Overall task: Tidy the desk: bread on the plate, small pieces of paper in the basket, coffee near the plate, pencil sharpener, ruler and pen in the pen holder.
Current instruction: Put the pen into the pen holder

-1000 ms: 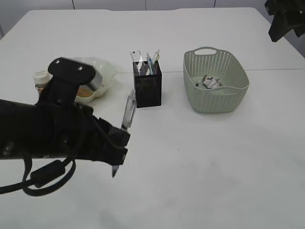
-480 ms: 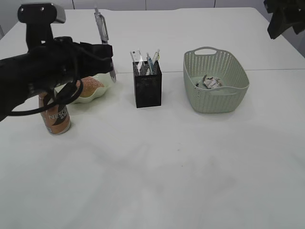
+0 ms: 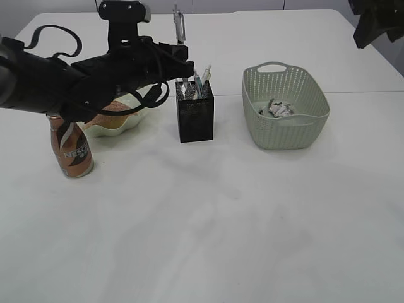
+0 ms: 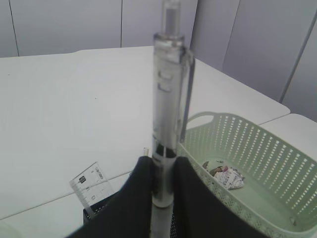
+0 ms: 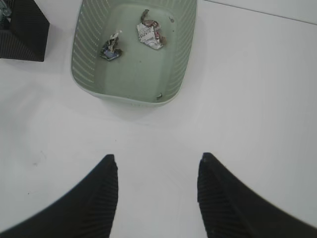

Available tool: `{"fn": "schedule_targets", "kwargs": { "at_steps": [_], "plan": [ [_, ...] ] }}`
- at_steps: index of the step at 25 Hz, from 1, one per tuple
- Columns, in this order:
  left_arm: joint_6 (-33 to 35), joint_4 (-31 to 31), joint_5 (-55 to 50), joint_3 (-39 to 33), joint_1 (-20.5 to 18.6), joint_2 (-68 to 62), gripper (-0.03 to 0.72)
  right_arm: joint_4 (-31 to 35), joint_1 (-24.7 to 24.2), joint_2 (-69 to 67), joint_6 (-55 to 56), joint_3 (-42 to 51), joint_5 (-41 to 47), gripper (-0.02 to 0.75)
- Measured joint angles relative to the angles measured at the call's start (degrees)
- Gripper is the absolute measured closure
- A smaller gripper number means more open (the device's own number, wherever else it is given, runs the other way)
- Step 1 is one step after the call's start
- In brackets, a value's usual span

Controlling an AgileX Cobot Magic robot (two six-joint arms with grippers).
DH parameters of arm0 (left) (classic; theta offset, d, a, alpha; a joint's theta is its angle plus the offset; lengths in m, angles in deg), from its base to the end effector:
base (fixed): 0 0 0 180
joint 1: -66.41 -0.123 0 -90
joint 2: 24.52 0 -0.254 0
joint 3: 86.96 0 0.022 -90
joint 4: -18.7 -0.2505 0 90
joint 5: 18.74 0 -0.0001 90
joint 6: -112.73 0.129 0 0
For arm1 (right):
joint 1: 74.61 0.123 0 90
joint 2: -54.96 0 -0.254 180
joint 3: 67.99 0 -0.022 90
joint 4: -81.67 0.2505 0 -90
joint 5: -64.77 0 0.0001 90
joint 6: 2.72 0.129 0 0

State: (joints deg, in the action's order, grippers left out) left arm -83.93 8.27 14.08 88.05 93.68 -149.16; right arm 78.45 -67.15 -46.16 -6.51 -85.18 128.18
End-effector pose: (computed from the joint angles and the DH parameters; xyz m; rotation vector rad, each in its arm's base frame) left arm 0.4197 -0.2306 0.1729 0.3643 1.6872 -0.5394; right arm 0.3630 0.0410 0.3121 -0.2652 2.5560 -0.0499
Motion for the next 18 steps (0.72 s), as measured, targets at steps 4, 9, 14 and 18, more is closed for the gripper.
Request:
{"fn": "schedule_targets", "kwargs": {
  "at_steps": [4,9,14,18],
  "plan": [
    [0.00,-0.81,-1.49,4.65,0.00,-3.35,0.623,0.00,0.00,0.00,0.00,0.00,-0.58,0.353],
    [0.00,-1.26,-3.31,8.63,0.00,-6.15,0.622,-0.10,0.00,0.00,0.00,0.00,-1.06,0.353],
    [0.00,-1.67,-4.40,10.21,0.00,-8.62,0.622,-0.10,0.00,0.00,0.00,0.00,-1.26,0.353],
    [0.00,-2.22,-5.01,10.21,-0.09,-8.83,0.622,-0.10,0.00,0.00,0.00,0.00,-1.29,0.353]
  ]
}}
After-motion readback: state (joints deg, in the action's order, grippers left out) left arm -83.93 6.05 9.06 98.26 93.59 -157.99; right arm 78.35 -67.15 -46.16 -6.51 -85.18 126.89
